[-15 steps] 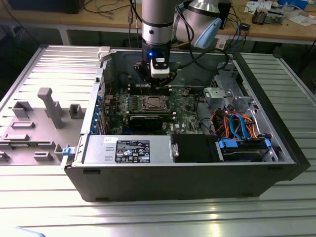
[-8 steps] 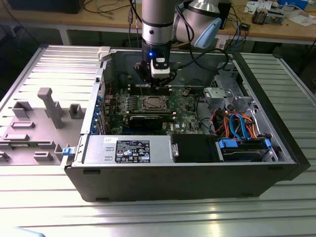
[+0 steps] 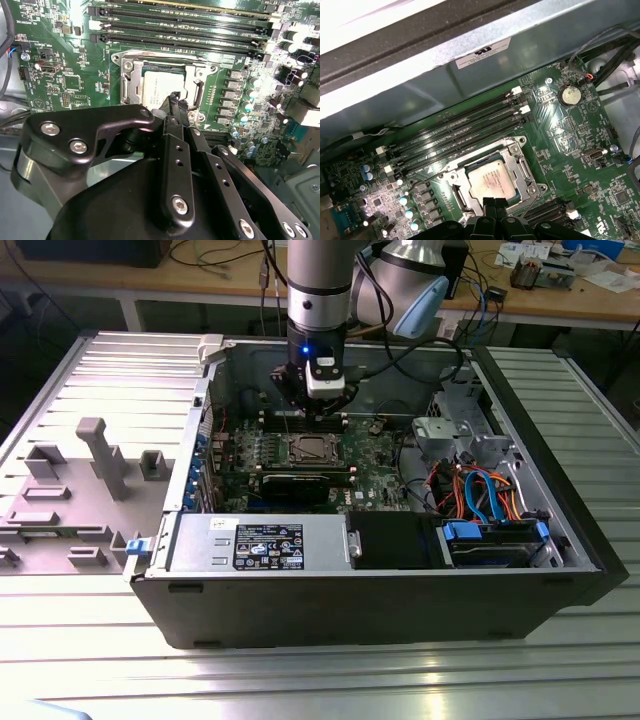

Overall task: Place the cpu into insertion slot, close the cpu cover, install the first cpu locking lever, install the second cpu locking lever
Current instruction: 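Install the first cpu locking lever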

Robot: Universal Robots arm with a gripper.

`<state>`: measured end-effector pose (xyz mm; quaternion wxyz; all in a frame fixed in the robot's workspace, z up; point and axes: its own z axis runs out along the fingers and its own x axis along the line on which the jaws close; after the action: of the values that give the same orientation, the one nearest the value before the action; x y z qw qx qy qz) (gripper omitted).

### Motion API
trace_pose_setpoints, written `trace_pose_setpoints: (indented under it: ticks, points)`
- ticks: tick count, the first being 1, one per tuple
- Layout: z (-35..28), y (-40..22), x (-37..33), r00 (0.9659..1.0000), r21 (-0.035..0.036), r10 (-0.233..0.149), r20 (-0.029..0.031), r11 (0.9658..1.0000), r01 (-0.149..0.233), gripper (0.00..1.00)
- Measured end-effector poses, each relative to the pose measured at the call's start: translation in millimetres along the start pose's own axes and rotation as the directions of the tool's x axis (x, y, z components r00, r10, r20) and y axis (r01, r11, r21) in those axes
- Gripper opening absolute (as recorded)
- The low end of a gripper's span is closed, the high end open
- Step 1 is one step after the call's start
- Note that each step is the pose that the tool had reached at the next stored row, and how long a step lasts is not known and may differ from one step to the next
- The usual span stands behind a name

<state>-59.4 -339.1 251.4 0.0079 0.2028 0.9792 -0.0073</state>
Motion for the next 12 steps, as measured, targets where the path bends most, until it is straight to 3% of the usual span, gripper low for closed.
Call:
trace_pose_setpoints:
  ticks: [12]
  points:
    - [0.0,0.0,0.0,0.9997,-0.0005,-0.024,0.0003,0.9997,0.024,0.11]
